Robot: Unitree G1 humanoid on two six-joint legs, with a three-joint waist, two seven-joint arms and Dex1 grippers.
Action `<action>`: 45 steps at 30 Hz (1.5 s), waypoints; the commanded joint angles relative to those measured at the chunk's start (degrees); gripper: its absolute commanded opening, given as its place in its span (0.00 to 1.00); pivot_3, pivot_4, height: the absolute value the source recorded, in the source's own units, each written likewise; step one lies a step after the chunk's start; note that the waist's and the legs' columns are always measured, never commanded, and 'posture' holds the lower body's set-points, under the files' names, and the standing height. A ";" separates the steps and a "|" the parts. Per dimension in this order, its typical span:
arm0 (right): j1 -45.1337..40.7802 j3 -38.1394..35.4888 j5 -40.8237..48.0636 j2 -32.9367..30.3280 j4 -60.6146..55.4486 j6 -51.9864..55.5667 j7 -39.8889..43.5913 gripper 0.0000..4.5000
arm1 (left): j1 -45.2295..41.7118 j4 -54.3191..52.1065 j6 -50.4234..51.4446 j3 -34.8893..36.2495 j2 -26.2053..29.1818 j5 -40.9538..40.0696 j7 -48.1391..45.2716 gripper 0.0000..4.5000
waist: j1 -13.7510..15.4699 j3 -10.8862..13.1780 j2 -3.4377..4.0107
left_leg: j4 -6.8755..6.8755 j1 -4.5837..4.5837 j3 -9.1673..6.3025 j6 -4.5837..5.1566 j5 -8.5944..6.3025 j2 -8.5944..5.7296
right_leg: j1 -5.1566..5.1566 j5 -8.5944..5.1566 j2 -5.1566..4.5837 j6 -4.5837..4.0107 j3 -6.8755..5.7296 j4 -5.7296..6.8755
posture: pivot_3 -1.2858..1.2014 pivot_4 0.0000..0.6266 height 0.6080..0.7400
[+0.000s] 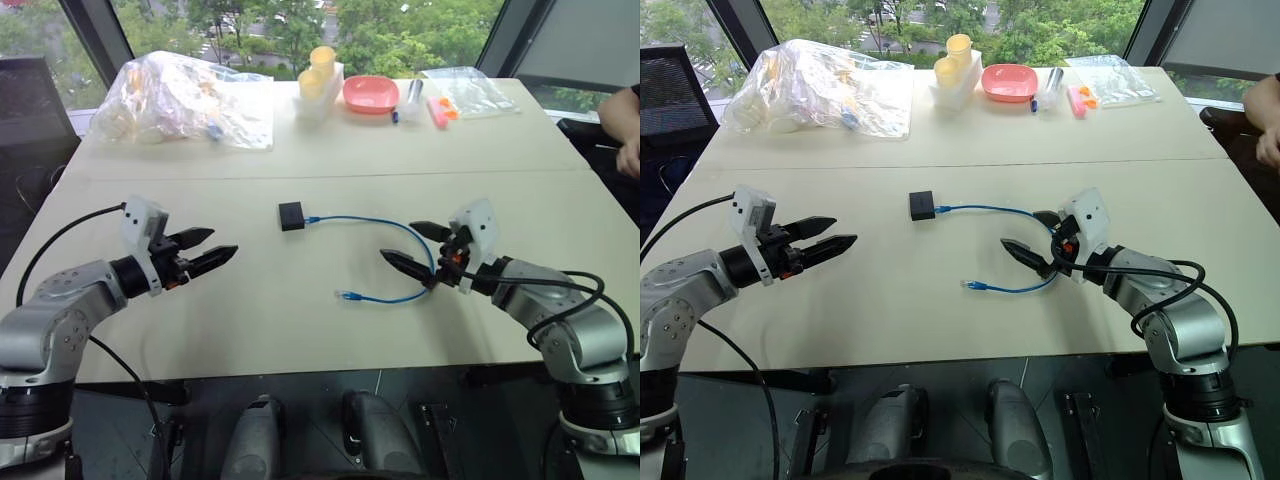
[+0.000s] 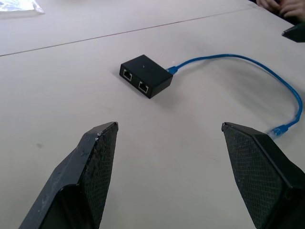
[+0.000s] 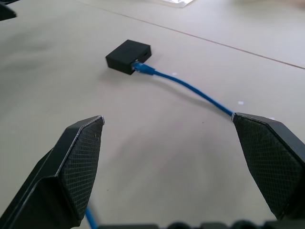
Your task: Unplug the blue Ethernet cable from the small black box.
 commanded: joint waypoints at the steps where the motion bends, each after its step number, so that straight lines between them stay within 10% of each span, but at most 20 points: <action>1: -1.52 -0.48 -1.41 0.55 0.62 -2.40 -0.45 1.00 | 0.50 -1.25 -2.50 1.94 0.50 1.40 0.58 0.81 | 0.02 0.00 0.00 | 0.00 0.00 0.00 0.00 0.00 0.00 | 0.00 0.00 0.00 0.00 0.00 0.00 | 0.52 0.24 1.00; 19: -7.37 3.37 -4.30 1.82 6.72 -5.90 3.34 1.00 | -2.83 2.27 -5.31 0.63 -0.31 5.36 1.60 0.81 | -0.09 0.00 0.00 | 0.04 0.03 0.00 0.01 0.01 -0.01 | 0.01 0.01 0.01 0.01 0.00 0.10 | 0.52 0.24 1.00; 35: -49.81 15.31 -23.17 20.30 81.02 -34.81 17.36 1.00 | -11.11 12.72 -6.15 -1.38 6.65 6.04 -11.00 0.81 | -0.29 0.03 0.03 | -0.06 0.03 0.04 0.02 0.02 0.05 | -0.06 0.16 0.08 0.15 0.00 0.22 | 0.52 0.24 1.00; 45: -53.29 16.83 -34.64 25.86 94.61 -36.17 10.07 0.94 | -1.10 1.51 -3.66 3.94 2.55 4.17 -2.43 0.81 | -0.54 0.02 0.00 | -0.04 0.07 0.06 -0.04 0.04 0.03 | -0.05 0.13 -0.06 0.07 0.02 0.27 | 0.52 0.24 1.00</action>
